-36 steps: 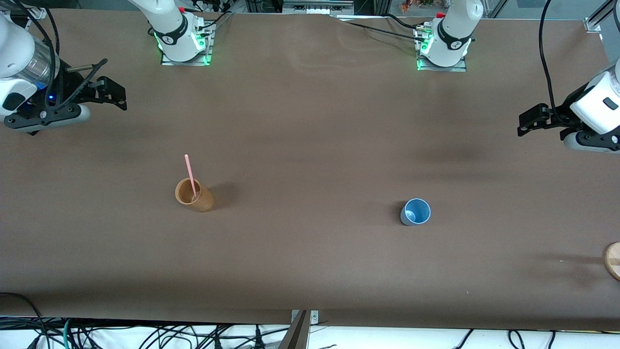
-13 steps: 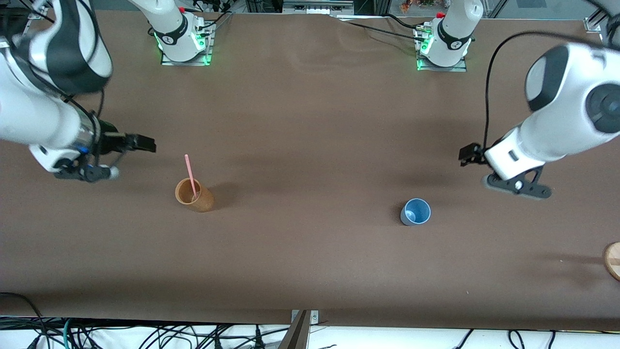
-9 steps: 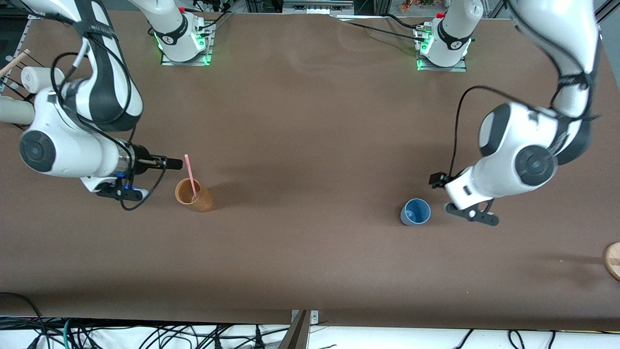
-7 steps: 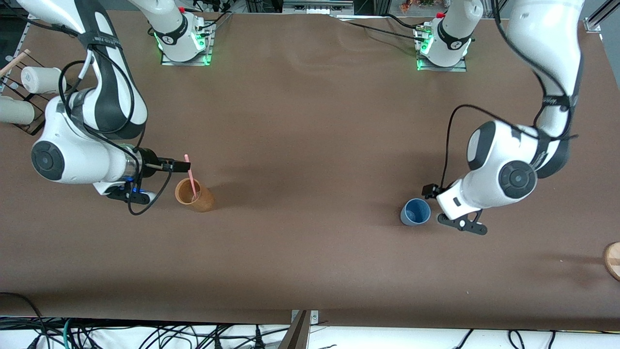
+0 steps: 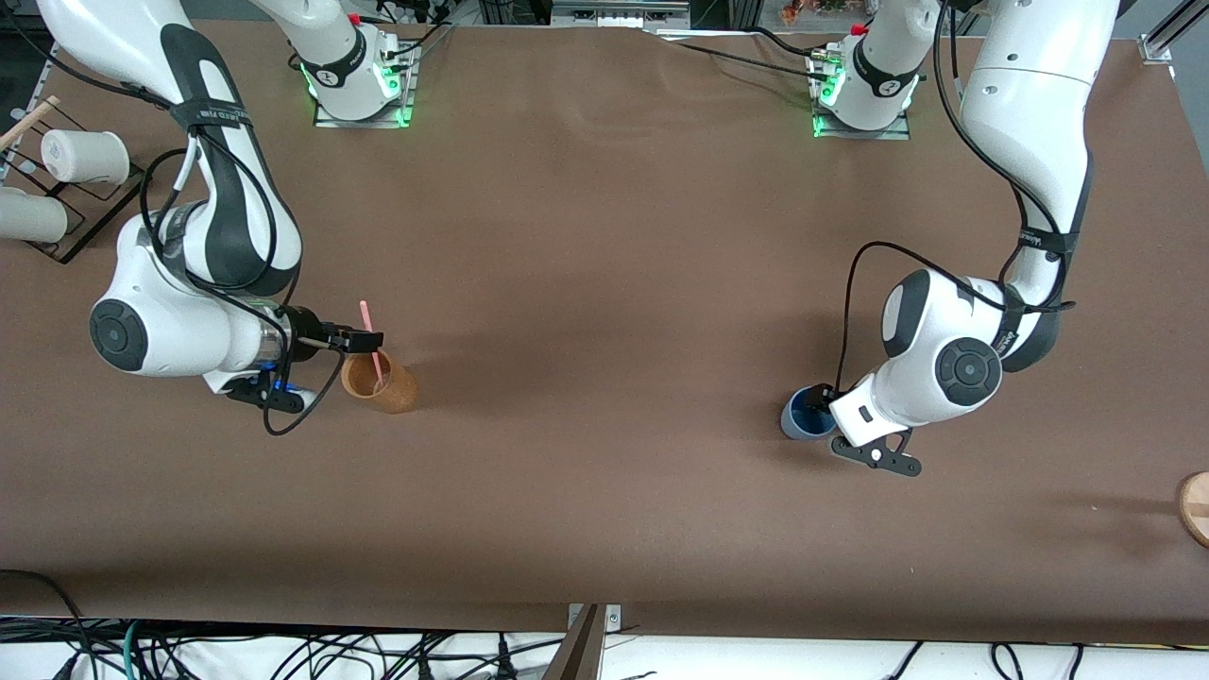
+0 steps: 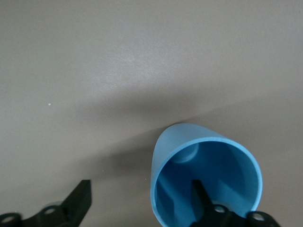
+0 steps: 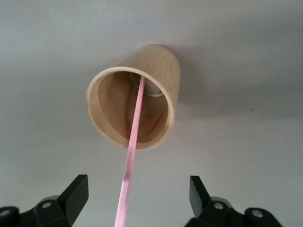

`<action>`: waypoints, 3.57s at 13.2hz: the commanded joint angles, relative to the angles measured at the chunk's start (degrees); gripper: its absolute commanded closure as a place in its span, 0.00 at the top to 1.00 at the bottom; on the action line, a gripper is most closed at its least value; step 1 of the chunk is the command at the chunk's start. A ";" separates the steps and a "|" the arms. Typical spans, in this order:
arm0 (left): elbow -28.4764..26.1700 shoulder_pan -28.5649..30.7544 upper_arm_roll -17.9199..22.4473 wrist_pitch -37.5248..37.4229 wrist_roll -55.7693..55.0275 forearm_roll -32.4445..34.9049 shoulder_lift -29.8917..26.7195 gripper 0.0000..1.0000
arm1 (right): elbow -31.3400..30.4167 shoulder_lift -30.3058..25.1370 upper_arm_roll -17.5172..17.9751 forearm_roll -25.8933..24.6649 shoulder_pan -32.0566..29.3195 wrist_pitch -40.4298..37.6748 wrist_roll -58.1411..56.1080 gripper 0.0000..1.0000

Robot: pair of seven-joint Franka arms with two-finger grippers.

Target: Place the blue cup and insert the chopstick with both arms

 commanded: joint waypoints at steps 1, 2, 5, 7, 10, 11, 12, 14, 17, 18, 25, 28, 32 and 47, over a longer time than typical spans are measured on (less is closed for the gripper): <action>1.13 -0.24 0.24 -0.45 4.09 -0.78 0.45 0.00 | 0.83 1.27 0.56 1.11 -0.31 0.33 0.64 0.83; 1.22 -0.33 0.24 -0.53 3.83 -0.78 0.37 0.00 | 0.83 1.36 0.56 1.63 -0.31 0.33 0.64 0.78; 1.39 -0.42 0.24 -0.71 3.65 -0.70 0.28 0.00 | 0.83 1.62 0.56 2.34 -0.31 0.33 0.64 0.60; 1.92 -0.42 0.15 -2.63 3.30 -0.87 -0.68 0.00 | 0.83 1.97 0.56 2.95 -0.31 0.33 0.55 0.48; 1.92 -0.42 -1.07 -6.67 0.15 -3.23 -4.63 0.00 | 0.83 2.32 0.56 3.57 -0.31 0.41 0.29 0.33; 1.92 -0.33 -3.34 -9.21 -1.87 -3.68 -5.69 0.00 | 0.83 2.32 0.56 4.01 -0.31 0.41 0.20 0.29; 1.75 -0.42 -5.63 -10.80 -7.11 -3.51 -6.05 0.00 | 0.83 2.32 0.56 4.36 -0.31 0.41 0.11 0.25; 1.75 -1.99 -10.20 -10.82 -22.56 -2.99 -5.53 0.00 | 0.65 2.50 0.56 4.36 -0.31 1.12 0.02 0.17; 1.83 -10.59 -10.40 -10.29 -36.40 -2.72 -4.47 0.00 | 0.74 2.59 0.56 4.28 -0.31 1.12 -0.07 0.00; 1.31 -13.23 -10.31 -10.29 -39.30 -2.80 -4.38 0.00 | 0.83 2.59 0.56 4.28 -0.31 1.12 -0.15 0.00; 1.31 -21.33 -10.49 -10.29 -51.97 7.21 -0.34 1.00 | 7.15 0.48 0.56 4.71 -0.40 -8.62 1.77 0.00; 1.75 -20.72 -10.75 -10.99 -51.37 6.51 -2.96 1.00 | 7.68 -2.41 0.47 7.08 -0.40 -13.11 3.53 0.00; 2.10 -17.58 -11.01 -22.11 -48.84 6.42 -11.30 1.00 | 8.64 -6.55 0.56 7.79 -0.31 -19.87 6.08 0.00; -4.02 8.38 -2.96 -32.20 -17.79 -0.78 -40.30 1.00 | 17.26 1.44 0.47 18.95 26.48 4.08 48.17 0.00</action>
